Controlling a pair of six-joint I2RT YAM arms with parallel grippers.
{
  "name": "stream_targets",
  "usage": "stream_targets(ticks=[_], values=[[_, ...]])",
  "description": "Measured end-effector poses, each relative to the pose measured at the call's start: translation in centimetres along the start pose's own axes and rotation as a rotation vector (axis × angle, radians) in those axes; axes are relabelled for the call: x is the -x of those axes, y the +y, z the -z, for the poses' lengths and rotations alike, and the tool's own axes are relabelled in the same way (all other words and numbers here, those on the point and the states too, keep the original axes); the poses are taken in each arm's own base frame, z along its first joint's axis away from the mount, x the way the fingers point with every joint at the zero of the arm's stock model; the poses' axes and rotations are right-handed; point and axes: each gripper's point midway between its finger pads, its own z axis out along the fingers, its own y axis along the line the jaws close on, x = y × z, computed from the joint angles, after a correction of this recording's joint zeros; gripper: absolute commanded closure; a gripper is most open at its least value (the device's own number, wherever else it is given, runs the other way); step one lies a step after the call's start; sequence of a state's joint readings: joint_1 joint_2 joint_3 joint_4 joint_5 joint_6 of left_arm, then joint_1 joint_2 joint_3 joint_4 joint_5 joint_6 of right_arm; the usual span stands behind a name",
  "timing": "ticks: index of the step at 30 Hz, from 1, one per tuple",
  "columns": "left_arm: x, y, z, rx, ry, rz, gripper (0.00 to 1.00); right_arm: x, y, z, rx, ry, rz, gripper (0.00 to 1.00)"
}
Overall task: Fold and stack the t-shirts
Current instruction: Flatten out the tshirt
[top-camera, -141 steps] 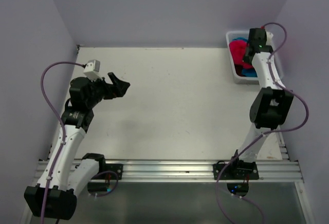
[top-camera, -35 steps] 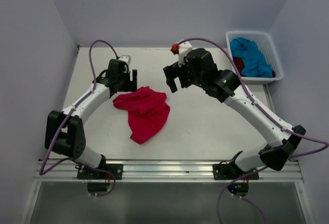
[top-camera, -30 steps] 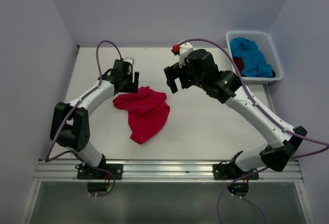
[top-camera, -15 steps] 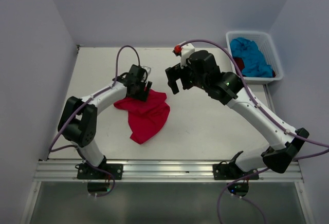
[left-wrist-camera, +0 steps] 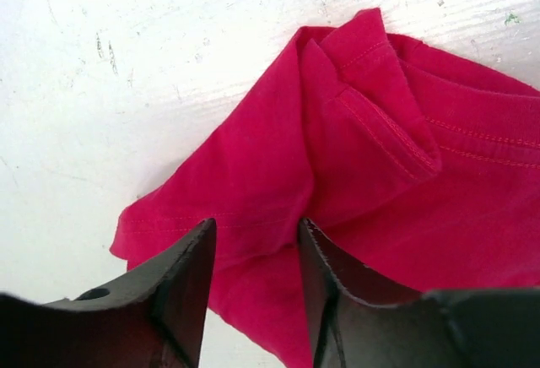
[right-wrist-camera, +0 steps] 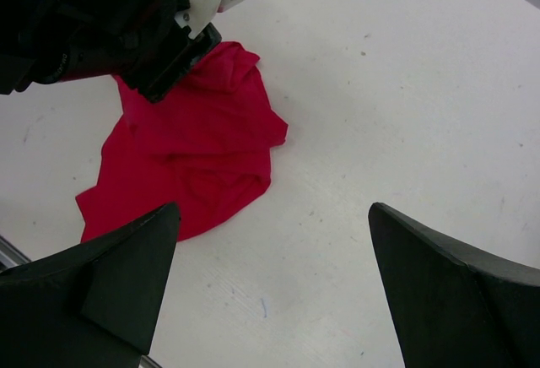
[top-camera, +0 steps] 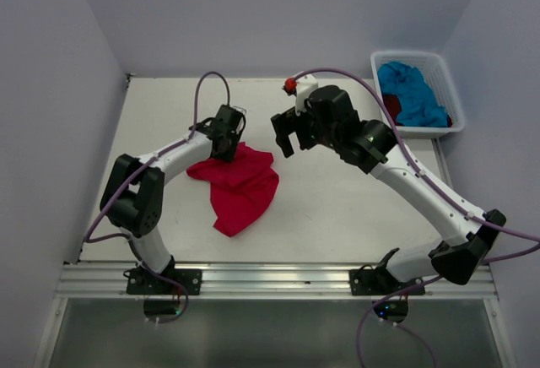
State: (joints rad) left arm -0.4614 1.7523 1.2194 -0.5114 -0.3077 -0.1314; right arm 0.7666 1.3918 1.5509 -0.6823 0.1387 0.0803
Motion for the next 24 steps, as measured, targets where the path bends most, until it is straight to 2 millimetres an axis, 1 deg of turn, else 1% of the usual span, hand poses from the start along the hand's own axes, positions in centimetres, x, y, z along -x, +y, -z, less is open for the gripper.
stream_targets(ticks=[1, 3, 8, 11, 12, 13, 15, 19, 21, 22, 24], values=[[0.0, 0.1, 0.0, 0.003, 0.000, -0.002, 0.58, -0.1, 0.0, 0.0, 0.000, 0.002, 0.000, 0.01], [0.0, 0.1, 0.0, 0.003, 0.000, -0.005, 0.60, -0.1, 0.0, 0.0, 0.000, 0.003, 0.000, 0.01], [0.1, 0.0, 0.0, 0.001, -0.001, -0.012, 0.62, -0.1, 0.0, -0.1, 0.000, 0.001, 0.000, 0.01], [0.0, -0.1, -0.2, -0.006, 0.004, -0.013, 0.70, -0.1, 0.0, -0.1, 0.000, 0.000, 0.000, 0.01], [-0.1, -0.2, -0.3, -0.009, 0.007, -0.016, 0.75, -0.1, 0.0, -0.1, 0.000, 0.001, 0.000, 0.01], [-0.2, -0.3, -0.4, -0.012, 0.011, -0.016, 0.77, -0.1, 0.0, -0.1, 0.000, 0.001, 0.000, 0.01], [-0.3, -0.4, -0.7, -0.017, 0.018, -0.024, 0.79, -0.1, 0.0, -0.1, 0.000, 0.001, 0.000, 0.01], [-0.8, -0.8, -1.2, -0.027, 0.038, -0.031, 0.80, -0.2, 0.0, 0.0, 0.000, 0.002, 0.001, 0.01], [-0.9, -0.9, -1.3, -0.032, 0.042, -0.032, 0.85, -0.3, -0.1, 0.2, 0.000, 0.001, 0.000, 0.01], [-0.9, -1.0, -1.3, -0.036, 0.042, -0.031, 0.92, -0.3, -0.1, 0.4, 0.000, -0.002, 0.000, 0.01], [-0.9, -1.1, -1.3, -0.042, 0.042, -0.032, 1.00, -0.2, -0.1, 0.5, 0.001, -0.008, -0.001, 0.01]])
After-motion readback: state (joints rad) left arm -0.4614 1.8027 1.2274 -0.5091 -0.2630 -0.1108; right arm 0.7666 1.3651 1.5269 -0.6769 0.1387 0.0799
